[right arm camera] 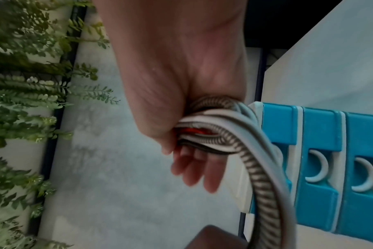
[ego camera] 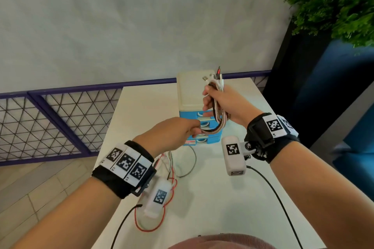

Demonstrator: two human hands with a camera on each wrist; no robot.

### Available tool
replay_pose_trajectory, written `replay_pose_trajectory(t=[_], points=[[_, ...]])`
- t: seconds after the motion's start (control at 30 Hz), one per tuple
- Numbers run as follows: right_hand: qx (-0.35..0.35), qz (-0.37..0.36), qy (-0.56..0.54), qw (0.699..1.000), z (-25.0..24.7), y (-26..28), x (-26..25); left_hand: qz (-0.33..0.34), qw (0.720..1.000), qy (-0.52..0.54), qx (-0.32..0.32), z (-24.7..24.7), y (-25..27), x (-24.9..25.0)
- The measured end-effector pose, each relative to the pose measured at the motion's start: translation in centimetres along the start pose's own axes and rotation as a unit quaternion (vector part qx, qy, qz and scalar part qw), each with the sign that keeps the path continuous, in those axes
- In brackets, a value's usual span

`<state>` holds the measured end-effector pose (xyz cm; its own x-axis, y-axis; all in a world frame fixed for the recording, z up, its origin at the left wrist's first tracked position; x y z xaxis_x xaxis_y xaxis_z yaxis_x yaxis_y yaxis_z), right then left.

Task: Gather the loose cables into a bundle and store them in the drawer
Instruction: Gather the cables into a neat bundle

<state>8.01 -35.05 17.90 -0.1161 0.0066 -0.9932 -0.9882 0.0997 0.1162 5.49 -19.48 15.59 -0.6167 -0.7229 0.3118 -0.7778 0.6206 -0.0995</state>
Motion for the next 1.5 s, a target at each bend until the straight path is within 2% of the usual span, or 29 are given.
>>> replay_pose_trajectory(t=[0.1, 0.2, 0.27, 0.37, 0.5, 0.6, 0.7, 0.77, 0.83, 0.93, 1.03, 1.2, 1.3, 1.43, 1.5], points=[[-0.057, 0.057, 0.014, 0.997, 0.4, 0.5, 1.0, 0.007, 1.0, -0.011, 0.0, -0.2, -0.3, 0.0], [-0.093, 0.089, 0.039, 0.991, 0.8, 1.3, 1.7, 0.016, 0.998, 0.056, 0.018, -1.1, -0.4, 0.7], [-0.112, 0.097, 0.06, 0.987, 1.4, 1.9, 1.9, -0.01, 0.994, 0.109, 0.024, -1.6, -0.5, 0.9], [-0.138, 0.135, 0.022, 0.981, 2.0, 2.5, 2.4, -0.044, 0.986, 0.151, 0.047, -2.0, -0.3, 0.6], [-0.202, 0.178, -0.017, 0.963, 2.8, 3.0, 2.7, -0.052, 0.97, 0.213, 0.106, -2.2, -0.1, 0.2], [-0.252, 0.188, -0.005, 0.949, 3.6, 3.7, 3.1, -0.049, 0.973, 0.183, 0.129, -2.4, 0.1, 0.1], [-0.268, 0.201, 0.011, 0.942, 3.9, 4.3, 3.4, -0.083, 0.973, 0.165, 0.135, -2.5, 0.3, -0.2], [-0.268, 0.196, 0.013, 0.943, 3.8, 4.4, 3.6, -0.12, 0.97, 0.168, 0.124, -2.4, 0.0, -0.4], [-0.261, 0.184, 0.009, 0.947, 3.7, 4.3, 3.6, -0.174, 0.957, 0.215, 0.087, -2.3, -0.2, -0.9], [-0.25, 0.176, -0.008, 0.952, 3.4, 4.3, 3.3, -0.215, 0.91, 0.353, -0.021, -1.8, 0.3, -1.9], [-0.228, 0.163, -0.02, 0.96, 3.1, 4.4, 3.0, -0.227, 0.849, 0.469, -0.082, -1.6, 0.9, -2.4], [-0.213, 0.118, 0.017, 0.97, 3.1, 4.7, 2.9, -0.21, 0.845, 0.458, -0.182, -1.2, 1.7, -2.2], [-0.22, 0.117, 0.006, 0.969, 3.4, 4.8, 3.0, -0.241, 0.833, 0.47, -0.166, -1.1, 1.9, -2.4], [-0.214, 0.134, -0.015, 0.967, 3.8, 5.0, 2.7, -0.249, 0.847, 0.457, -0.108, -1.2, 1.5, -2.7], [-0.202, 0.126, -0.017, 0.971, 3.7, 4.9, 2.5, -0.249, 0.826, 0.494, -0.111, -1.2, 1.6, -2.8]])
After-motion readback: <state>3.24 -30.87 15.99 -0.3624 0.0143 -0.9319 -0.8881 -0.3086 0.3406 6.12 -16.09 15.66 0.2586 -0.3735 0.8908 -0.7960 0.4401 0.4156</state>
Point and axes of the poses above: each hand's wrist, its own y-axis away from the middle knuckle, its own z-axis out of the palm, x = y × z, the point moved 4 cm from there along -y, towards the middle knuckle, and after that the axes turned 11 degrees about x, right-handed, at the moved point
